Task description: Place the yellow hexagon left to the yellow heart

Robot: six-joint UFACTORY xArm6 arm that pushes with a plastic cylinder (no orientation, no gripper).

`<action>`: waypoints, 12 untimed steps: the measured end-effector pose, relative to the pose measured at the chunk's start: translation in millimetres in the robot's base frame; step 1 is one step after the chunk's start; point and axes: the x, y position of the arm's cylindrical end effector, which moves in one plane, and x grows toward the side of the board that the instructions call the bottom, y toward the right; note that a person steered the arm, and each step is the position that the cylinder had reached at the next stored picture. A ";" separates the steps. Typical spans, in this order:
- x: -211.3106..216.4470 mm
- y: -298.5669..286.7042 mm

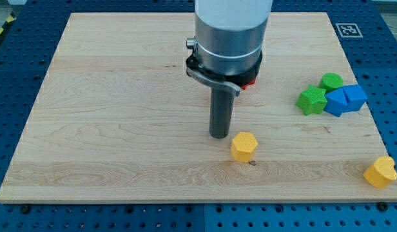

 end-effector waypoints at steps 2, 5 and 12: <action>-25.8 12.2; 10.5 16.0; 46.3 26.9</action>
